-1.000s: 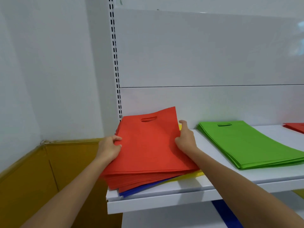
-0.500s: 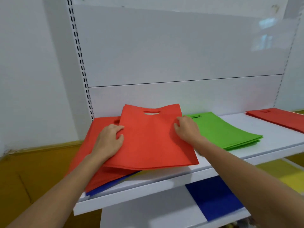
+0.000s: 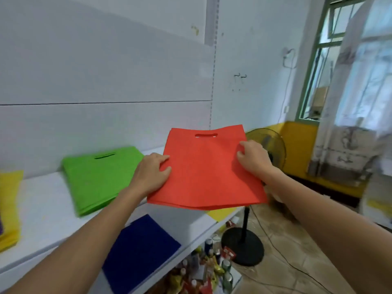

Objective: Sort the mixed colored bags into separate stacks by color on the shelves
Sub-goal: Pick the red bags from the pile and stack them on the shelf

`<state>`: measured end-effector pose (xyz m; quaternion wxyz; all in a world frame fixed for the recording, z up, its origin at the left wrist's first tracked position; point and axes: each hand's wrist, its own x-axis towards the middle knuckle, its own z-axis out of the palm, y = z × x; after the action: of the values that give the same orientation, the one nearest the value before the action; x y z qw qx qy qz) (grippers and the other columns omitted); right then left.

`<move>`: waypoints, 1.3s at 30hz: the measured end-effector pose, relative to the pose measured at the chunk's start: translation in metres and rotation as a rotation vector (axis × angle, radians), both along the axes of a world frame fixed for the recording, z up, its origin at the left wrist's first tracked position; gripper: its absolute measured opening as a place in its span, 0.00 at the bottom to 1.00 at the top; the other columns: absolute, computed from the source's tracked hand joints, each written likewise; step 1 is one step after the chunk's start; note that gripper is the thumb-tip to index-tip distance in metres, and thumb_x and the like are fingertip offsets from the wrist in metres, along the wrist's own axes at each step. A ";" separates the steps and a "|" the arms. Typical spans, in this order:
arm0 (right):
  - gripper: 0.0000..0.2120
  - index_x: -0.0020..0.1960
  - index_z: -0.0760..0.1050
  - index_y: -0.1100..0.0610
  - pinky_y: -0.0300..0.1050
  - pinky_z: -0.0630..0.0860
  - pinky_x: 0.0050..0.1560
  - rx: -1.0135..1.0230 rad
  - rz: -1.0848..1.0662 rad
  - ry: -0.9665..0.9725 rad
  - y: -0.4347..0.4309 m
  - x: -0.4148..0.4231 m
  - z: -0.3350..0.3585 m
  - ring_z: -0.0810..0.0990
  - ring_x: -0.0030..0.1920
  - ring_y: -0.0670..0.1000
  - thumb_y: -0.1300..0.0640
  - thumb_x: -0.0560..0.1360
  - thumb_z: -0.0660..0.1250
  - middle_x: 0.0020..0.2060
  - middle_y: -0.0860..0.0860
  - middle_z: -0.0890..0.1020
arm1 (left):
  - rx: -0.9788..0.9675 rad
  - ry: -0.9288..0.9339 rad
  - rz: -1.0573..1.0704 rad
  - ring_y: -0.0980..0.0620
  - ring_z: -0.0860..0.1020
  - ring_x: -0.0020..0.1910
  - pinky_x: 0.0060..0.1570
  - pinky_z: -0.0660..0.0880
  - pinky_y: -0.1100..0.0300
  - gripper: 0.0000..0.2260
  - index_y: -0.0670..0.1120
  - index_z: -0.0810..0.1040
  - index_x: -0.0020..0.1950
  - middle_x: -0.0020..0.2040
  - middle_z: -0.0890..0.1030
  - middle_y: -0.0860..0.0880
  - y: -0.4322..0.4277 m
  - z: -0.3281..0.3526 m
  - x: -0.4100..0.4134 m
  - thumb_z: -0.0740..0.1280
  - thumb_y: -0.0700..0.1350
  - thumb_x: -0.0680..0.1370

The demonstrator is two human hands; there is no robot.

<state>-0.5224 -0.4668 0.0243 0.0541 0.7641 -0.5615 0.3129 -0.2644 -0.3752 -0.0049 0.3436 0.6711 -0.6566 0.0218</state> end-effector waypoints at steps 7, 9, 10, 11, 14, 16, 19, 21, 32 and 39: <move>0.10 0.49 0.75 0.65 0.53 0.71 0.51 0.029 -0.304 -0.021 -0.018 -0.192 -0.004 0.75 0.53 0.63 0.60 0.74 0.58 0.50 0.61 0.77 | 0.013 0.057 -0.301 0.44 0.73 0.62 0.65 0.65 0.54 0.24 0.43 0.76 0.64 0.62 0.77 0.43 -0.086 -0.004 -0.176 0.61 0.52 0.71; 0.07 0.45 0.73 0.63 0.54 0.72 0.51 0.027 -0.341 -0.038 -0.021 -0.230 -0.007 0.76 0.52 0.63 0.61 0.73 0.59 0.49 0.62 0.78 | 0.024 0.054 -0.365 0.44 0.73 0.61 0.65 0.65 0.54 0.28 0.43 0.76 0.64 0.62 0.77 0.42 -0.102 -0.003 -0.212 0.57 0.53 0.67; 0.05 0.42 0.72 0.62 0.53 0.72 0.50 0.028 -0.364 -0.041 -0.022 -0.245 -0.009 0.76 0.52 0.63 0.61 0.73 0.59 0.48 0.62 0.78 | 0.027 0.047 -0.386 0.44 0.73 0.62 0.64 0.64 0.55 0.29 0.43 0.76 0.64 0.62 0.77 0.42 -0.110 -0.004 -0.227 0.57 0.53 0.66; 0.05 0.42 0.72 0.60 0.53 0.71 0.50 0.038 -0.390 -0.048 -0.023 -0.258 -0.011 0.76 0.52 0.63 0.60 0.73 0.59 0.48 0.62 0.78 | 0.033 0.042 -0.404 0.44 0.73 0.62 0.63 0.64 0.56 0.29 0.43 0.76 0.64 0.62 0.77 0.42 -0.118 -0.005 -0.240 0.57 0.53 0.66; 0.09 0.40 0.71 0.58 0.52 0.71 0.50 0.058 -0.432 -0.077 -0.033 -0.292 -0.021 0.76 0.51 0.62 0.55 0.70 0.55 0.47 0.62 0.78 | 0.044 0.017 -0.461 0.45 0.73 0.62 0.62 0.66 0.56 0.29 0.43 0.76 0.64 0.62 0.77 0.43 -0.145 -0.008 -0.273 0.56 0.53 0.66; 0.04 0.38 0.68 0.56 0.52 0.71 0.50 0.059 -0.448 -0.090 -0.045 -0.311 -0.026 0.76 0.50 0.62 0.57 0.71 0.56 0.46 0.63 0.78 | 0.064 0.018 -0.496 0.45 0.73 0.62 0.63 0.68 0.53 0.27 0.44 0.75 0.65 0.62 0.77 0.44 -0.166 -0.011 -0.292 0.58 0.53 0.68; 0.04 0.39 0.70 0.58 0.53 0.71 0.50 0.057 -0.494 -0.109 -0.070 -0.338 -0.031 0.76 0.50 0.62 0.61 0.72 0.59 0.46 0.63 0.78 | 0.065 0.023 -0.530 0.46 0.72 0.62 0.63 0.67 0.53 0.20 0.44 0.74 0.66 0.62 0.76 0.44 -0.203 -0.017 -0.319 0.64 0.47 0.75; 0.05 0.37 0.68 0.59 0.52 0.71 0.49 0.046 -0.512 -0.104 -0.092 -0.354 -0.033 0.76 0.48 0.62 0.62 0.72 0.59 0.44 0.63 0.78 | 0.058 0.021 -0.546 0.46 0.72 0.62 0.63 0.68 0.53 0.19 0.44 0.74 0.66 0.62 0.76 0.44 -0.231 -0.020 -0.336 0.65 0.45 0.75; 0.09 0.33 0.69 0.58 0.51 0.71 0.49 0.044 -0.533 -0.130 -0.259 -0.402 -0.004 0.75 0.46 0.59 0.63 0.72 0.58 0.39 0.56 0.76 | 0.007 -0.015 -0.550 0.48 0.71 0.62 0.64 0.67 0.51 0.19 0.46 0.74 0.66 0.63 0.75 0.47 -0.414 0.001 -0.390 0.65 0.46 0.75; 0.11 0.50 0.77 0.66 0.53 0.72 0.56 0.025 -0.414 -0.093 -0.366 -0.403 -0.002 0.76 0.54 0.61 0.62 0.73 0.59 0.50 0.61 0.79 | 0.008 0.003 -0.440 0.47 0.71 0.63 0.64 0.67 0.51 0.18 0.46 0.74 0.66 0.64 0.76 0.46 -0.493 0.001 -0.380 0.64 0.44 0.76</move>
<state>-0.9254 -0.8328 0.0225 0.0818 0.6177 -0.7123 0.3231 -0.6442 -0.8685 -0.0039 0.3382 0.5130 -0.7869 -0.0574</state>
